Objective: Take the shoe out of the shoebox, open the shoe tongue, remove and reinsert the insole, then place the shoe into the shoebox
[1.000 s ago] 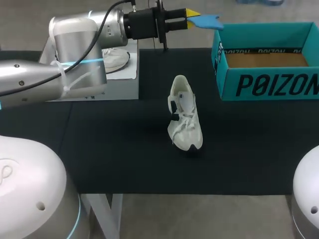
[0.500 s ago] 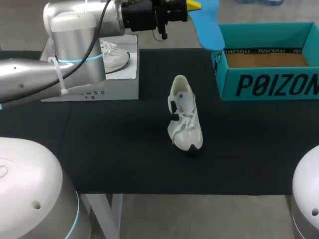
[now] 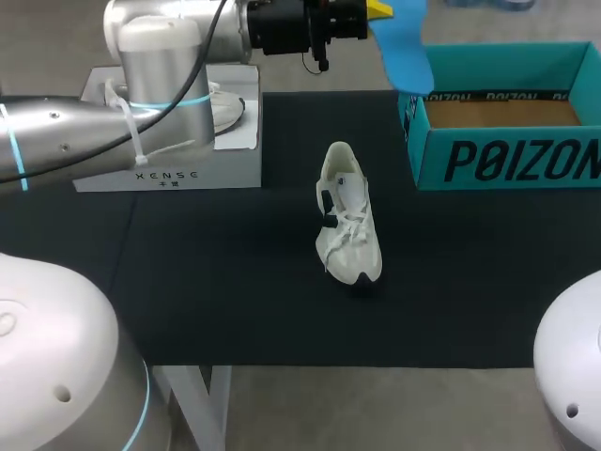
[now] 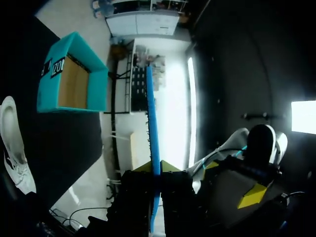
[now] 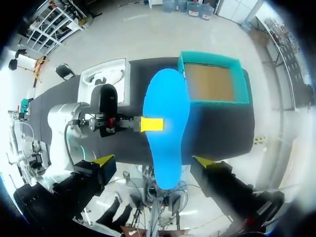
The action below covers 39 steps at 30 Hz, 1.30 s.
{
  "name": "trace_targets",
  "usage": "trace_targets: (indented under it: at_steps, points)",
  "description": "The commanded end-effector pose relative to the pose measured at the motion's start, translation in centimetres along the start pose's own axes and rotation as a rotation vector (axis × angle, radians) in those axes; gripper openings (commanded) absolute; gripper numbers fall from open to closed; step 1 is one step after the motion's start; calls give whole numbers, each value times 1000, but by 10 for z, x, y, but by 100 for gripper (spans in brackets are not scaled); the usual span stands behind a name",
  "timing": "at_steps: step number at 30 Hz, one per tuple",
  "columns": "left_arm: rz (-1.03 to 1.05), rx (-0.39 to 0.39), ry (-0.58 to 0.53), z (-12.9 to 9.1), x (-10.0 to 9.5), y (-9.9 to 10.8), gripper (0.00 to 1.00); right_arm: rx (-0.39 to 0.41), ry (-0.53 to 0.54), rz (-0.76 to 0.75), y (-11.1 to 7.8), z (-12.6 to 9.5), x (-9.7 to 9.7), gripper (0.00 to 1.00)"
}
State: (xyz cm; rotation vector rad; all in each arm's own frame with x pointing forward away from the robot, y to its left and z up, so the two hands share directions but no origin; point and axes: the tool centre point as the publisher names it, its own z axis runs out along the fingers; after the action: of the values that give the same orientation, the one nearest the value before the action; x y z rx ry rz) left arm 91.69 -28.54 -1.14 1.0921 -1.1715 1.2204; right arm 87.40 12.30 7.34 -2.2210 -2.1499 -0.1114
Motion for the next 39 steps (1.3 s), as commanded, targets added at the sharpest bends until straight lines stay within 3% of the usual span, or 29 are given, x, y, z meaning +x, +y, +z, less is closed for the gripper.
trace_targets:
  at_steps: [1,15,28,39]
  points:
    - [9,-11,-8,-3,1,-1,0,-7,-34,-5,-1,2,-2,100]
    - [-2,-14,6,-13,4,9,0,6,-56,-5,14,12,-15,100]
    - [-8,-16,26,-11,7,17,0,-54,-25,24,30,16,-31,100]
    - [3,37,23,-6,1,-10,0,-20,-28,-26,15,8,-11,100]
